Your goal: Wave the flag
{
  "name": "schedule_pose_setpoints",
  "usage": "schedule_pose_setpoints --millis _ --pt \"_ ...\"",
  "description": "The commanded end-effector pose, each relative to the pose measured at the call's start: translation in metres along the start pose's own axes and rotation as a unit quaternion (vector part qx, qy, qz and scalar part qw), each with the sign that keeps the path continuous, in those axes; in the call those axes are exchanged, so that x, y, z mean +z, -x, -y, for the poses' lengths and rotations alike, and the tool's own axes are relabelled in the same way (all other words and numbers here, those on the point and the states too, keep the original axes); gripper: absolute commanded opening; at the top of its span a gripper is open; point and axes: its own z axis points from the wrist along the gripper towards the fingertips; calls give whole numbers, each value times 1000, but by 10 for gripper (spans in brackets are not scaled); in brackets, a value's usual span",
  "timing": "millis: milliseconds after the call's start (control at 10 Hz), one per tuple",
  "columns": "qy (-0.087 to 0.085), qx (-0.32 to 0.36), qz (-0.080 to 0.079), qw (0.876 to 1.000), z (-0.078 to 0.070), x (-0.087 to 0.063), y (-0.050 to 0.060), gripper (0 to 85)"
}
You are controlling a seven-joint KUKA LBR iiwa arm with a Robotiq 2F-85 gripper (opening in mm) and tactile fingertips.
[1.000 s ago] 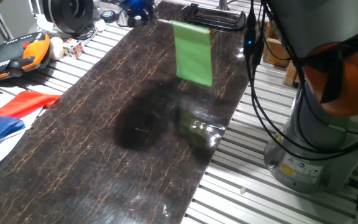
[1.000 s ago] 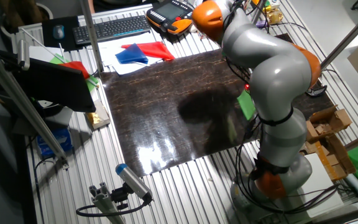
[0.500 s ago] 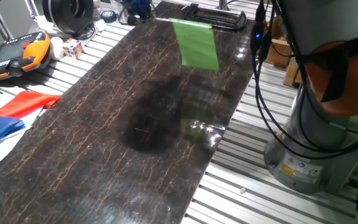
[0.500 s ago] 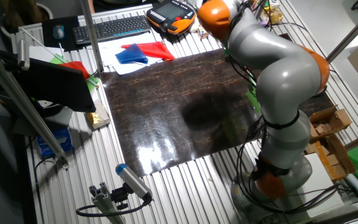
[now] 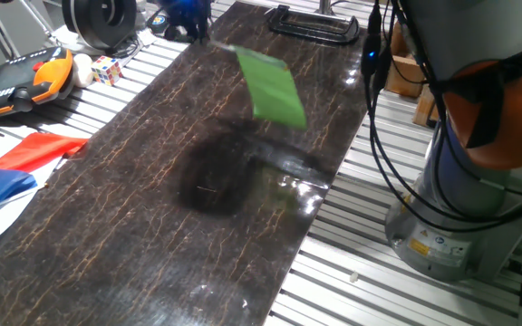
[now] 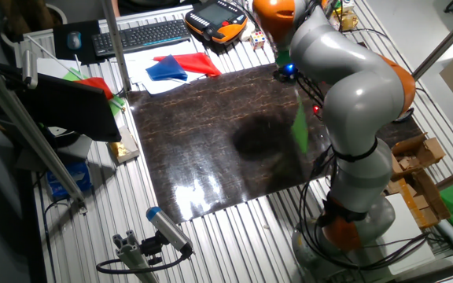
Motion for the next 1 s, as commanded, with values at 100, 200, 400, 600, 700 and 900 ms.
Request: schedule_pose_setpoints --millis 100,200,400,600,700,900 --pt "160 273 -75 946 -58 -19 -15 27" --pt "170 284 -83 940 -56 -20 -15 47" --pt "175 303 -88 933 -56 -19 -13 190" --pt "176 304 -99 931 -53 -18 -11 343" --pt "180 287 -101 935 -49 -19 -9 390" --pt "184 217 -88 955 -37 -23 -5 263"
